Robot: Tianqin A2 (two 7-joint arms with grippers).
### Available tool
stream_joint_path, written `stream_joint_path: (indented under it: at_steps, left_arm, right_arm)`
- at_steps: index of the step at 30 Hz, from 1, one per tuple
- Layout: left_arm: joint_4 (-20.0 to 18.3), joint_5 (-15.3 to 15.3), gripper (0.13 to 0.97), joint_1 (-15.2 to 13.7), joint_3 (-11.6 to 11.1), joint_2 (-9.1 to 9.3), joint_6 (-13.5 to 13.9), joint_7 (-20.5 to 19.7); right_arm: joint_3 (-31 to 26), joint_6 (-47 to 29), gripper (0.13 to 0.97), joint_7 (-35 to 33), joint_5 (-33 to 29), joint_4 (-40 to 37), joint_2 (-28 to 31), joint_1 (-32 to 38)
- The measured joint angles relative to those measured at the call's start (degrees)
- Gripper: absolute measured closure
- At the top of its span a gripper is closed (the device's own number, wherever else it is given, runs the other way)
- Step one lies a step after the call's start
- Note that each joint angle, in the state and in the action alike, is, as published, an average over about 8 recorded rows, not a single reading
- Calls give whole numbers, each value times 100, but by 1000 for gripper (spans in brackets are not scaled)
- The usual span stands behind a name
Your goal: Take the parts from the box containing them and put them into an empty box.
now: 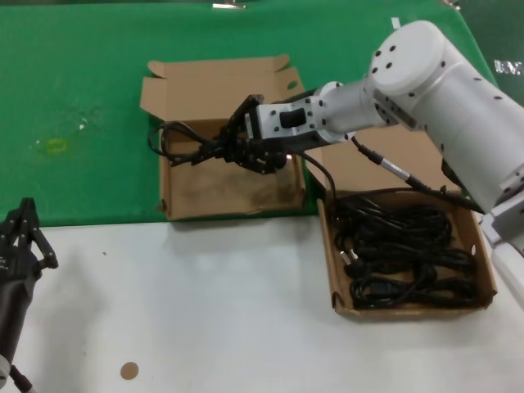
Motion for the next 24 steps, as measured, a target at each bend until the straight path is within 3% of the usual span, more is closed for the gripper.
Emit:
stream_joint_path:
  at_steps: [14,22,24]
  left_arm:
    - [0,0,945,0,0,0,0,0]
    - [0,0,945,0,0,0,0,0]
    - [0,0,945,0,0,0,0,0]
  right_arm:
    - [128,275,800,-801,50,-1195,-369,457]
    - [200,293,670,-980,69,-1493,-422,577]
    - [212,269,670,-958,70,-1477,-410,588]
